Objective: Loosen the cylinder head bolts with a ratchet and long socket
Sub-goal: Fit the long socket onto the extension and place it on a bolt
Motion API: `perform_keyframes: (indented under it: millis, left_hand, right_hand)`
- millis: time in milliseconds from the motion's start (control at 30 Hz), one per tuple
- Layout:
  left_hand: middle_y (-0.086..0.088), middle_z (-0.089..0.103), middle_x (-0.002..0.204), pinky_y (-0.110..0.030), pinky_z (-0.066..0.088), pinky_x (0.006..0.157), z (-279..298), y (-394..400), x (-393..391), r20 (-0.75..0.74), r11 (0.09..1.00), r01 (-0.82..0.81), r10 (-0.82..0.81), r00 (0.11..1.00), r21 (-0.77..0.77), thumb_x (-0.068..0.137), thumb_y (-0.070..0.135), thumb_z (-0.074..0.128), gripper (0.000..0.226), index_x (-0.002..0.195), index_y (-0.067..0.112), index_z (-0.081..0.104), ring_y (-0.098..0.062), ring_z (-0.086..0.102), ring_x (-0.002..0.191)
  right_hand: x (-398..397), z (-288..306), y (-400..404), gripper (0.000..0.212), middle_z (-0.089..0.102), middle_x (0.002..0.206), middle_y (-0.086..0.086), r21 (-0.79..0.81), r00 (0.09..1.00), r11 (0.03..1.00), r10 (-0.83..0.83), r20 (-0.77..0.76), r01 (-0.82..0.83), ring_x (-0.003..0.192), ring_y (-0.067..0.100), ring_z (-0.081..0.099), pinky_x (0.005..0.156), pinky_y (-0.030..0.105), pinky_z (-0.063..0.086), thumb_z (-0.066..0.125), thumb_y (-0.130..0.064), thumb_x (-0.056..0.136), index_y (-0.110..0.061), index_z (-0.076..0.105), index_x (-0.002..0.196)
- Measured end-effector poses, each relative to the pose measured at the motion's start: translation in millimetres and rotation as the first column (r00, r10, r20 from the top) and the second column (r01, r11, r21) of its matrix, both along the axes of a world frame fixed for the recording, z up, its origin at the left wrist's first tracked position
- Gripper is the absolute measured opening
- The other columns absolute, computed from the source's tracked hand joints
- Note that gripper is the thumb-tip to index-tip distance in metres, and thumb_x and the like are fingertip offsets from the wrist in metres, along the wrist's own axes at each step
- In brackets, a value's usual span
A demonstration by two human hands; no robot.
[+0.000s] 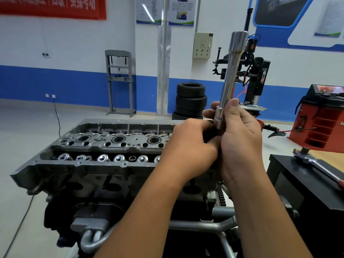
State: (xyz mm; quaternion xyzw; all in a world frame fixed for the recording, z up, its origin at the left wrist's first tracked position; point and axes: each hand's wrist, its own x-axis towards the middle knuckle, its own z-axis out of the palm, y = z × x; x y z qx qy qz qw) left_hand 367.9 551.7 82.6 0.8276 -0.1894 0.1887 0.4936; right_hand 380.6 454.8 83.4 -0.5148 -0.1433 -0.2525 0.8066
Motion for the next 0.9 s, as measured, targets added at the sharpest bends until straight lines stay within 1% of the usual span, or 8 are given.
perform_keyframes:
  millis: [33,133,333,433,533,733,800,900]
  left_hand:
    - [0.009,0.077,0.089,-0.045,0.062,0.083,-0.6,-0.4,-0.3,0.009,1.0,-0.011,0.011,1.0,0.0,0.076,0.044,0.059,0.03,0.096,0.03,0.077,-0.017,0.073,0.09]
    - [0.012,0.075,0.083,-0.041,0.062,0.079,-2.9,-2.2,-2.8,0.044,0.998,-0.062,0.063,0.997,-0.022,0.072,0.046,0.063,0.028,0.09,0.03,0.077,-0.01,0.072,0.083]
    - [0.007,0.077,0.087,-0.044,0.063,0.08,-0.3,2.6,0.5,0.018,0.996,0.029,-0.028,0.999,-0.086,0.095,0.026,0.071,0.009,0.096,0.024,0.08,-0.011,0.073,0.084]
    - [0.011,0.077,0.09,-0.04,0.063,0.085,-2.5,3.7,2.0,0.035,0.996,0.02,-0.017,0.999,-0.089,0.093,0.023,0.076,0.006,0.097,0.026,0.079,-0.003,0.072,0.087]
    - [0.013,0.076,0.083,-0.039,0.063,0.081,-5.3,2.1,3.8,0.069,0.993,-0.039,0.047,0.997,-0.112,0.088,0.024,0.08,0.005,0.089,0.028,0.077,0.0,0.071,0.081]
    - [0.009,0.079,0.093,-0.041,0.064,0.086,-1.8,4.0,3.6,0.001,0.987,0.074,-0.075,0.997,-0.145,0.097,0.02,0.072,0.012,0.103,0.026,0.081,-0.007,0.075,0.09]
    - [0.011,0.079,0.094,-0.039,0.063,0.088,-2.4,4.5,3.9,0.016,0.987,0.058,-0.056,0.998,-0.149,0.095,0.019,0.076,0.012,0.101,0.028,0.081,-0.003,0.073,0.091]
    - [0.012,0.077,0.087,-0.036,0.063,0.084,-5.0,3.9,5.0,0.042,0.988,-0.006,0.012,0.999,-0.154,0.087,0.024,0.083,0.007,0.092,0.027,0.079,0.0,0.072,0.085]
  right_hand:
    - [-0.9,0.6,0.2,0.032,0.076,0.082,0.008,0.008,1.0,1.0,0.005,0.007,-0.005,0.078,0.022,0.071,0.083,0.05,0.06,0.065,-0.05,0.093,-0.021,0.072,0.083]
    - [-3.2,1.3,-0.9,0.048,0.076,0.085,0.008,0.016,1.0,1.0,-0.003,0.015,0.002,0.078,0.025,0.069,0.085,0.055,0.059,0.08,-0.055,0.07,-0.016,0.064,0.093]
    - [-2.6,0.9,1.4,0.039,0.075,0.081,0.009,-0.001,1.0,1.0,0.017,-0.01,-0.017,0.081,0.026,0.071,0.092,0.066,0.056,0.062,-0.056,0.087,-0.021,0.076,0.074]
    - [-2.4,1.7,1.1,0.032,0.074,0.083,0.009,0.017,0.999,0.999,0.048,0.012,-0.048,0.083,0.028,0.07,0.092,0.065,0.057,0.072,-0.054,0.082,-0.022,0.073,0.079]
    - [-3.7,2.2,0.4,0.04,0.074,0.084,0.008,0.01,0.999,1.0,0.025,0.034,-0.025,0.082,0.027,0.07,0.088,0.058,0.059,0.083,-0.048,0.072,-0.017,0.065,0.091]
    - [-2.0,1.5,1.2,0.036,0.075,0.082,0.009,0.019,0.999,0.999,0.042,-0.02,-0.042,0.083,0.027,0.07,0.096,0.066,0.054,0.059,-0.045,0.099,-0.016,0.073,0.083]
    - [-2.8,2.8,1.5,0.033,0.074,0.083,0.01,0.038,0.998,0.997,0.064,-0.008,-0.064,0.085,0.028,0.07,0.095,0.069,0.053,0.065,-0.048,0.093,-0.015,0.072,0.087]
    - [-5.3,3.9,0.9,0.044,0.074,0.084,0.01,0.025,0.999,0.999,0.042,0.015,-0.043,0.082,0.03,0.07,0.091,0.069,0.055,0.08,-0.051,0.07,-0.016,0.065,0.091]
